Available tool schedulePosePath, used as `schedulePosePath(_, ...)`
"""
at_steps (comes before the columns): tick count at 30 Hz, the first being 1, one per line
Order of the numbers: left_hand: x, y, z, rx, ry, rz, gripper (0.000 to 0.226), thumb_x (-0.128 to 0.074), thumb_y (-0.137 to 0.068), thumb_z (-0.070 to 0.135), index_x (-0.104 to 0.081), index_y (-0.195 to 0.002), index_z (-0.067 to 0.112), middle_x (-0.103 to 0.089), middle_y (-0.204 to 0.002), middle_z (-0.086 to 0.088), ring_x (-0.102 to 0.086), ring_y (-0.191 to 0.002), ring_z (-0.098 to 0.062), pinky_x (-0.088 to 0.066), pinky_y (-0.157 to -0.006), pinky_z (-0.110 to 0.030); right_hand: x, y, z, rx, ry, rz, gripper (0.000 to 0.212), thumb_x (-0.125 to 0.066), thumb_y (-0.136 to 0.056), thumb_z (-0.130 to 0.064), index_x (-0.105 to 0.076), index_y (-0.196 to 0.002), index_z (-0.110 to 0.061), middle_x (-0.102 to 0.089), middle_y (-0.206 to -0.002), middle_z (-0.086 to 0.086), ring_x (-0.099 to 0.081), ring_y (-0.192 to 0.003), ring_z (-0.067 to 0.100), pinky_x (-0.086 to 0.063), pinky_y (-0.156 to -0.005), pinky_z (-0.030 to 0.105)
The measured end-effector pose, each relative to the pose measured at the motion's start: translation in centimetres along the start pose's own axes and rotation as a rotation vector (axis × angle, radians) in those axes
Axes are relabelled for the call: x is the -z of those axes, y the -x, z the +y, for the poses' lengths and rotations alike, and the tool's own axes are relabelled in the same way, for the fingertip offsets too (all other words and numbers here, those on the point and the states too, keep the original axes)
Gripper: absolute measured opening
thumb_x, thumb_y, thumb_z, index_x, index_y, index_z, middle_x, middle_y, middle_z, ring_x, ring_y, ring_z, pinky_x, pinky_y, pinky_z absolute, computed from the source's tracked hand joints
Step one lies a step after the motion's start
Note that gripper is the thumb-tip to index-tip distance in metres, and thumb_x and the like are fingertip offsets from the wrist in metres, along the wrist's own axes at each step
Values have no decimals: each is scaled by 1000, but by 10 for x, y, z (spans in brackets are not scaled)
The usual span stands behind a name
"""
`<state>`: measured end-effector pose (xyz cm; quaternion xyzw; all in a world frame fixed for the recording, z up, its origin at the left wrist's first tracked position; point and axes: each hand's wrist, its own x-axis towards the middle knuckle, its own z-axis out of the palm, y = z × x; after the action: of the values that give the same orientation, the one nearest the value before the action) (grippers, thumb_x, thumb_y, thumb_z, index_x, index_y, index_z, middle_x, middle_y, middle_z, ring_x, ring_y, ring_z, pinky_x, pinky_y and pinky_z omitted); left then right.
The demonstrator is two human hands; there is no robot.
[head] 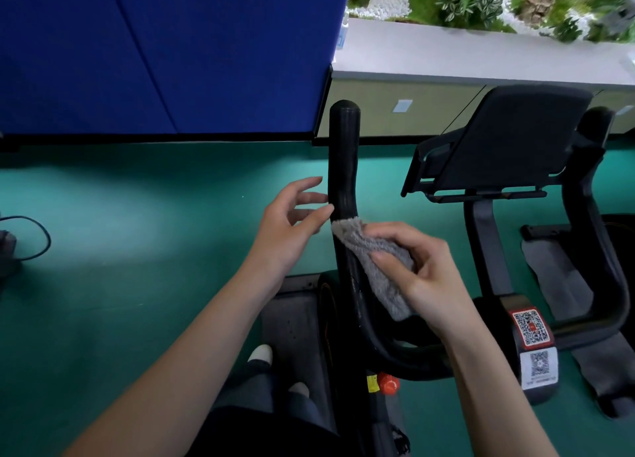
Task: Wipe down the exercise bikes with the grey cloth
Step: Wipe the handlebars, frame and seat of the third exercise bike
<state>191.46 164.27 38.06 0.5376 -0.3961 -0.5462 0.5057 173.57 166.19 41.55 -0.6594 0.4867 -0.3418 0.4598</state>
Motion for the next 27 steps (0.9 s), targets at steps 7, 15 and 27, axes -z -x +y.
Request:
schedulePosePath(7,1,-20,8,-21,1,-35,35,-65,-86,15,-57,-119,27,-64,-107,-1,-61,-86,-10,-52,-80,-29,13,11,-8,-70,-165,32,22,-66,-77,-9,-72,-89,-25,-73,-100,-8,-66,-100,11,-50,-90,25)
schedulePosePath(15,0,-33,11,-29,34,-70,34,-66,-84,7,-59,-109,29,-64,-96,3,-61,-85,-13,-53,-83,-32,-3,-15,-21,4,168,-147,26,-63,-80,1,-71,-96,-19,-70,-102,-4,-64,-102,8,-48,-88,21)
schedulePosePath(27,0,-35,10,-22,89,-100,34,-65,-84,4,-58,-111,24,-63,-96,-2,-59,-84,-17,-52,-84,-36,8,0,-35,18,177,-118,22,-62,-80,-3,-70,-94,-18,-71,-96,-10,-65,-97,8,-43,-90,16)
